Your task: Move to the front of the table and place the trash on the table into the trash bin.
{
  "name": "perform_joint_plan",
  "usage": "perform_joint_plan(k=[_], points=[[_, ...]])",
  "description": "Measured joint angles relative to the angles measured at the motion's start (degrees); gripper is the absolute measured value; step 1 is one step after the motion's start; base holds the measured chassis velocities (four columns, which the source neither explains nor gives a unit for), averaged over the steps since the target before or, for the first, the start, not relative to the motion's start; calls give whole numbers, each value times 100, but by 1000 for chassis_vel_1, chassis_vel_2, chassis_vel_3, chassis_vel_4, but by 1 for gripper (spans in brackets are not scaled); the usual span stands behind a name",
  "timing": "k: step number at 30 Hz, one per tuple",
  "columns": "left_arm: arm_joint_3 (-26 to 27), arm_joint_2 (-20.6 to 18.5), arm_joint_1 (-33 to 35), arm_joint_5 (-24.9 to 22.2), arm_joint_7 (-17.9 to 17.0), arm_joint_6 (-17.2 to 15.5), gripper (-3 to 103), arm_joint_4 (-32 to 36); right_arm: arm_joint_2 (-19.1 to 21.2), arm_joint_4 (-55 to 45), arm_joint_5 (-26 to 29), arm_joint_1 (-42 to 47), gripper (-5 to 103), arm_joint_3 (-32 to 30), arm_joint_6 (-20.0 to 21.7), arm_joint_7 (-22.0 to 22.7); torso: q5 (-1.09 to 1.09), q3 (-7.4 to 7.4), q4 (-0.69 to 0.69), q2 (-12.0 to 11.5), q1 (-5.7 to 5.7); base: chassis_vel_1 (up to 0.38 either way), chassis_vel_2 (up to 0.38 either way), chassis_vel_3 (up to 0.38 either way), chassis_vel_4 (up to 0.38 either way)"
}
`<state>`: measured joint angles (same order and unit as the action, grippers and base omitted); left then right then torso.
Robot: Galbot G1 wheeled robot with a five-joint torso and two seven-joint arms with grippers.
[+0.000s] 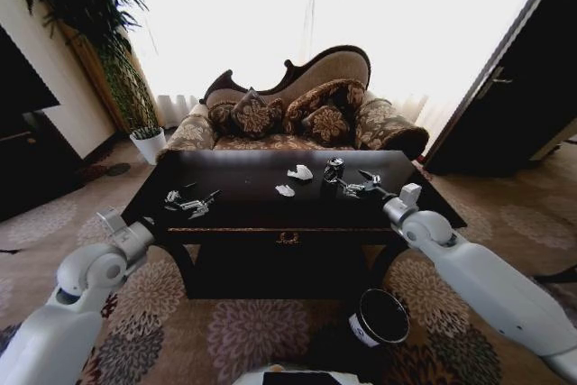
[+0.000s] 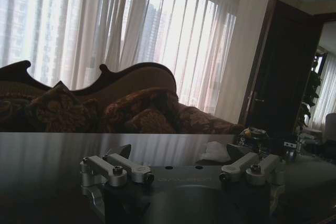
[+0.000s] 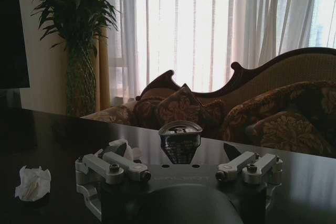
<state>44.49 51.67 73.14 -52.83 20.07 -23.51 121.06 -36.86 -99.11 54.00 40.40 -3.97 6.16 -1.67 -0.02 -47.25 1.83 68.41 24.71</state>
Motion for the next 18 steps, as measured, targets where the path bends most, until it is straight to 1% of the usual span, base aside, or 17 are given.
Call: perform_joint_plan(k=[3, 8, 12, 15, 18], points=[[-1, 6, 0, 14, 0, -1, 100, -43, -75, 105, 52, -231, 100, 182, -7, 20, 0, 0, 2, 0, 0, 0, 0, 0, 0], [-7, 0, -46, 18, 0, -1, 100, -88, -133, 127, 56, -266, 100, 258, -9, 39, 1, 0, 2, 0, 0, 0, 0, 0, 0], [-50, 0, -94, 18, 0, -1, 100, -114, -233, 236, -9, -282, 100, 332, -25, 48, 1, 0, 2, 0, 0, 0, 0, 0, 0], [-68, -2, -102, 18, 1, 3, 100, -144, -326, 521, -116, -348, 100, 374, -94, 37, 1, 0, 2, 0, 0, 0, 0, 0, 0], [-68, -17, -103, 18, 5, 11, 100, -163, -346, 644, -154, -379, 100, 384, -123, 21, 1, 0, 2, 0, 0, 0, 0, 0, 0]])
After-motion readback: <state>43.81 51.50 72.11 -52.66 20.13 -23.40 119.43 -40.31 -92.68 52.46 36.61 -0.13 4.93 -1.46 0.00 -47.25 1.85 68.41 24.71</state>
